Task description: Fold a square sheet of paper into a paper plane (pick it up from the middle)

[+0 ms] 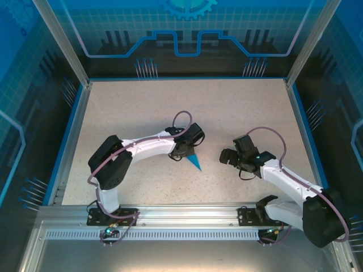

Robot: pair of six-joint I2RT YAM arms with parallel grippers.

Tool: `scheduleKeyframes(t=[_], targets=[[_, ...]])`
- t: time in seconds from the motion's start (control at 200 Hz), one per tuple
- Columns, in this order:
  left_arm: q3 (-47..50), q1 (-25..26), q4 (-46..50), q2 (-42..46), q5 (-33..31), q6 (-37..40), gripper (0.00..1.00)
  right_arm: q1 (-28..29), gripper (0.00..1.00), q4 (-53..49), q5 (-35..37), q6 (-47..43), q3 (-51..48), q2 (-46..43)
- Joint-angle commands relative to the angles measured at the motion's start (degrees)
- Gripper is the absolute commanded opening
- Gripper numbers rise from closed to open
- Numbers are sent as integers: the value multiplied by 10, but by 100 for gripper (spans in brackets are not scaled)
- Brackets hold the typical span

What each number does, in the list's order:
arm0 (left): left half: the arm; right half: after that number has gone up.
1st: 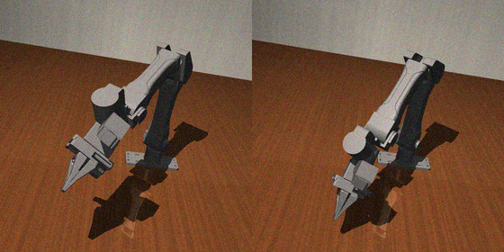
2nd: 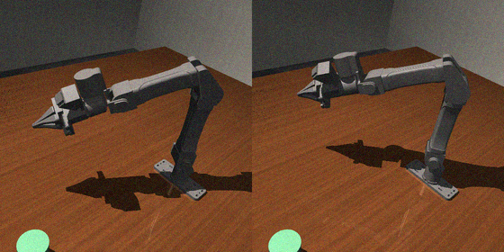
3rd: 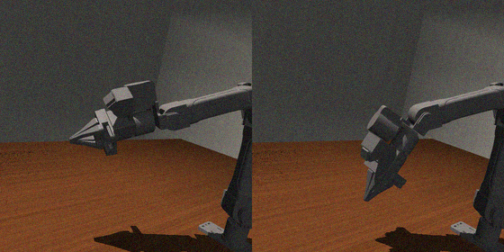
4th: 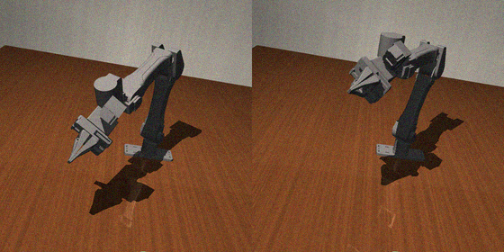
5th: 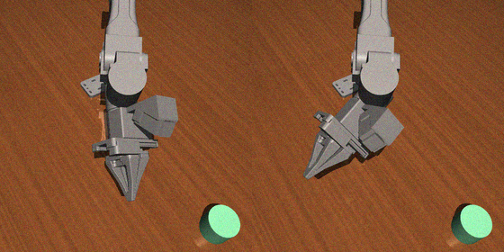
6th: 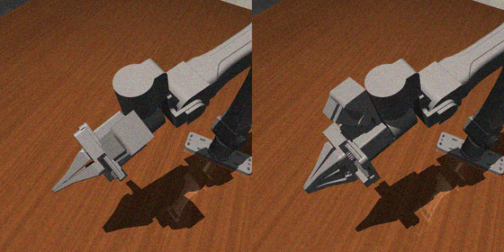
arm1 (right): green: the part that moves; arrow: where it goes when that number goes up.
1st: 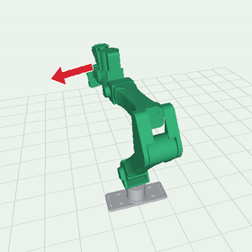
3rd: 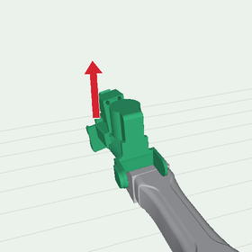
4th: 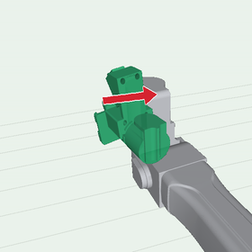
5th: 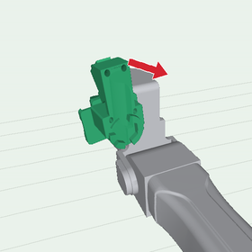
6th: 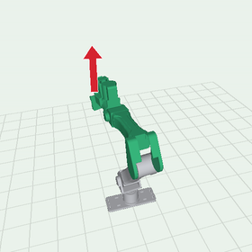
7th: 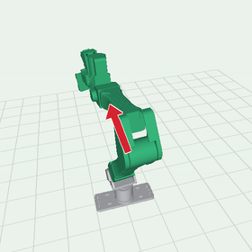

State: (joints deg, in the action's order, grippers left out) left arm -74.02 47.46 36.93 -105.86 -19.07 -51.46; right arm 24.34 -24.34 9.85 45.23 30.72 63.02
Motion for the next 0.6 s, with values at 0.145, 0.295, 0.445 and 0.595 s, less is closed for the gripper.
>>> scheduleKeyframes(t=[0.145,0.295,0.445,0.595], targets=[[7,1,-12,104,-33,60,0,-10,92,3,-8,12,5,-12],[18,1,-43,164,-25,111,0,-10,92,6,-12,14,7,-16],[35,-10,-109,207,38,162,0,-11,92,10,-19,20,12,-18],[93,-64,-231,229,199,151,0,-11,92,7,-19,22,14,-23]])
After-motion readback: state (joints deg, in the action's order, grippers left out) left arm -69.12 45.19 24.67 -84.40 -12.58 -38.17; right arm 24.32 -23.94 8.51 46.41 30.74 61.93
